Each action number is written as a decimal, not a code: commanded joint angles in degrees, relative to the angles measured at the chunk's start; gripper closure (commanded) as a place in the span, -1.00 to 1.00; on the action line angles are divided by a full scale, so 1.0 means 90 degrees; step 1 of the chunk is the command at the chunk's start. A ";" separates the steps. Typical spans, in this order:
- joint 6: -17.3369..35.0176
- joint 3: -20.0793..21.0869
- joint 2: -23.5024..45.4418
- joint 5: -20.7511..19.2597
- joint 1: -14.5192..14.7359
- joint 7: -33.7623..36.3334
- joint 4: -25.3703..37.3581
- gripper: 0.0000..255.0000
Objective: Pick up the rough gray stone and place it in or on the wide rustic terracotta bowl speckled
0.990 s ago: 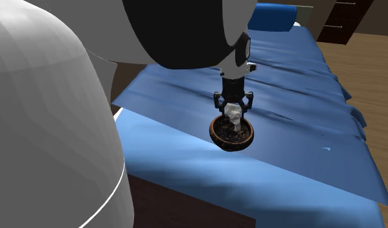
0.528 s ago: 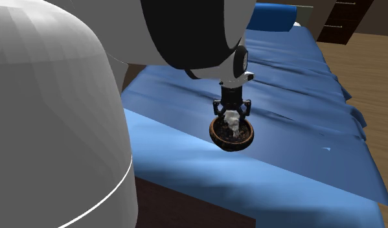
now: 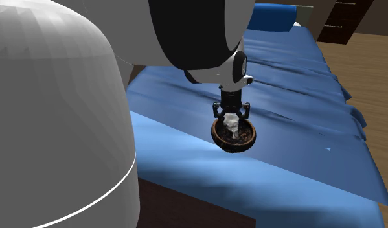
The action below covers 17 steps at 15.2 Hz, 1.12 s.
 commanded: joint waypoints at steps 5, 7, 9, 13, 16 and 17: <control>-0.0001 -0.0002 0.0002 -0.0001 -0.0002 0.0000 -0.0005 -1.00; -0.0001 -0.0002 0.0002 -0.0001 -0.0002 0.0000 -0.0005 -1.00; -0.0395 -0.0001 -0.0206 -0.0018 0.0054 0.0014 0.0179 -1.00; -0.0750 0.0005 -0.0367 -0.0029 0.0099 0.0024 0.0370 -1.00; -0.0751 0.0005 -0.0366 -0.0029 0.0099 0.0024 0.0371 -1.00; -0.0751 0.0005 -0.0366 -0.0029 0.0099 0.0024 0.0371 -1.00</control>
